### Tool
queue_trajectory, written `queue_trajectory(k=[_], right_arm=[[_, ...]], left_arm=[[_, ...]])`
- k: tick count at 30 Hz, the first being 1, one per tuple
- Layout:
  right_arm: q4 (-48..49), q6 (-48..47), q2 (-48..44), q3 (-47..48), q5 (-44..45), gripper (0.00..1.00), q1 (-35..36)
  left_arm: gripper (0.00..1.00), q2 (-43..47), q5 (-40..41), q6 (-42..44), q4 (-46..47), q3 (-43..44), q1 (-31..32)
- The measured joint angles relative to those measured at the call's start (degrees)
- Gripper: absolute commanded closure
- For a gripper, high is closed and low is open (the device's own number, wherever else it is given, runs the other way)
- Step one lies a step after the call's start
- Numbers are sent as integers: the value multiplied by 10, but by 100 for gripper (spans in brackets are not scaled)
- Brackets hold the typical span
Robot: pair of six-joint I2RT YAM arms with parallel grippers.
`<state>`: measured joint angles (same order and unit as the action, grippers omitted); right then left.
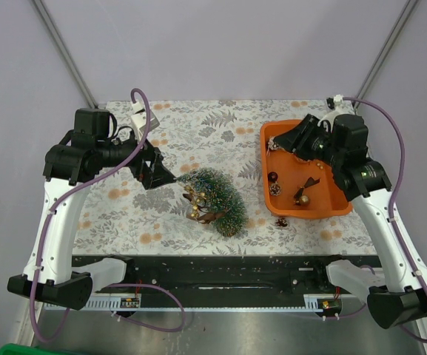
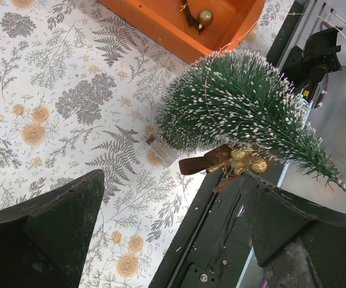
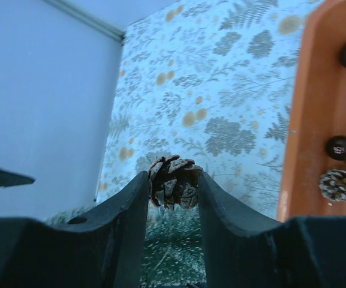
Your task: Decorate the small christmas tree
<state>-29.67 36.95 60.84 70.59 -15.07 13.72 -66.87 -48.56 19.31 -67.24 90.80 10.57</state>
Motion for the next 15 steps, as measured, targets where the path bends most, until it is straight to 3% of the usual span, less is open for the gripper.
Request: queue_trajectory(k=[8, 15], right_arm=[[55, 3, -4, 38, -66, 66, 67], [139, 19, -9, 37, -148, 67, 82]], left_arm=[[7, -7, -14, -10, 4, 3, 2], [4, -19, -70, 38, -43, 40, 2]])
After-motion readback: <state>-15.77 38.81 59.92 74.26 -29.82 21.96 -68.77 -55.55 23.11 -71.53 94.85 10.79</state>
